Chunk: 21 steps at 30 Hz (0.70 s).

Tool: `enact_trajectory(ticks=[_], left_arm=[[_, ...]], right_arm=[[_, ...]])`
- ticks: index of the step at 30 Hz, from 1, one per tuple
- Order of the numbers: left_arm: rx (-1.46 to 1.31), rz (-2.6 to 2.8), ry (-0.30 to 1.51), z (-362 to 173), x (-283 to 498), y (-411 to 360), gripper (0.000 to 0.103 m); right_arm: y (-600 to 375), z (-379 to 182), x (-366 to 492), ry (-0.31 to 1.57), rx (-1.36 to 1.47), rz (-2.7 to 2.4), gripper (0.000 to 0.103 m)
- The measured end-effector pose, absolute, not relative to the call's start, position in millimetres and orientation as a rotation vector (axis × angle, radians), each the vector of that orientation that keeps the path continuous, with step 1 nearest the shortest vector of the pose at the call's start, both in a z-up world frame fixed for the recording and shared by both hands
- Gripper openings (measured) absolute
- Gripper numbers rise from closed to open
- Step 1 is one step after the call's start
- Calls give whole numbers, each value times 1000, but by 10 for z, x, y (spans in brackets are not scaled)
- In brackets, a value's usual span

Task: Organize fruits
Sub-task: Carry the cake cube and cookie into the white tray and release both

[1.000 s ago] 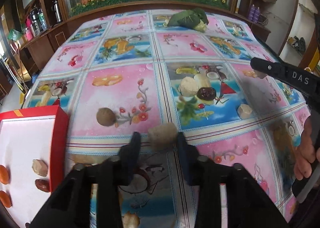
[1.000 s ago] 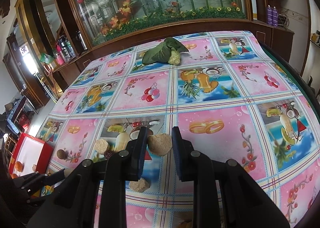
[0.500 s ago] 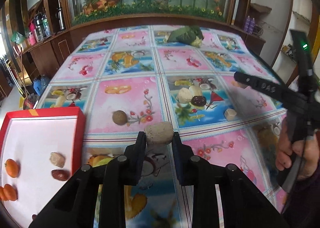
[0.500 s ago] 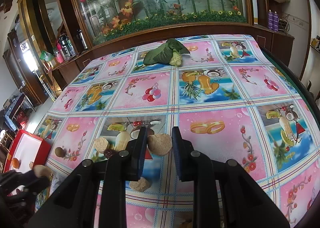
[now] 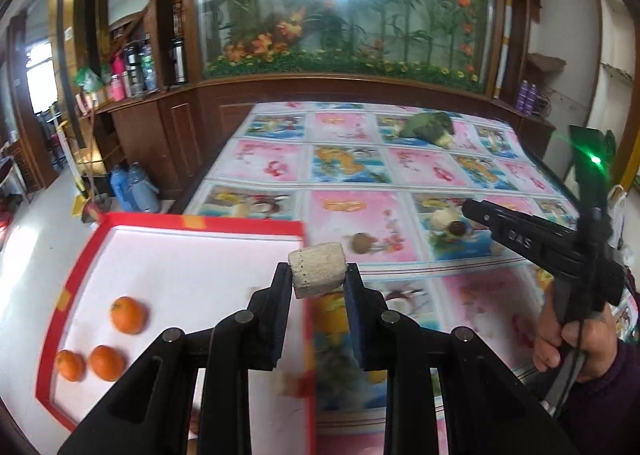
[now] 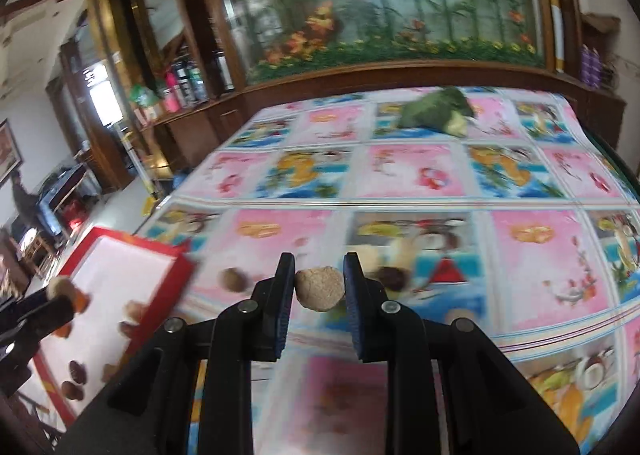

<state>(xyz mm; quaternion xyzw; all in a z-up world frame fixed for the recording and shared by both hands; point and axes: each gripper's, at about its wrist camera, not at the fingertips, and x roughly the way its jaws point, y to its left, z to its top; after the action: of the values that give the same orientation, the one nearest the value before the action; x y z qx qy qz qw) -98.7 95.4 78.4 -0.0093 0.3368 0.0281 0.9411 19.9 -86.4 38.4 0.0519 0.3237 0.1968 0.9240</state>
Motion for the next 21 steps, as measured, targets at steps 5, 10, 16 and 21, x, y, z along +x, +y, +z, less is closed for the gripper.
enact_trajectory(ticks=[5, 10, 16, 21], left_arm=[[-31, 173, 687, 716, -1136, 1383, 26], [-48, 256, 689, 651, -1273, 1722, 26], [-67, 289, 696, 573, -1356, 1913, 26], [-75, 302, 707, 504, -1402, 2001, 26]], right_arm=[[-194, 458, -170, 648, 61, 554, 27], [297, 445, -468, 670, 44, 673, 27], [653, 367, -683, 720, 21, 736, 27], [798, 261, -742, 772, 10, 749, 27]])
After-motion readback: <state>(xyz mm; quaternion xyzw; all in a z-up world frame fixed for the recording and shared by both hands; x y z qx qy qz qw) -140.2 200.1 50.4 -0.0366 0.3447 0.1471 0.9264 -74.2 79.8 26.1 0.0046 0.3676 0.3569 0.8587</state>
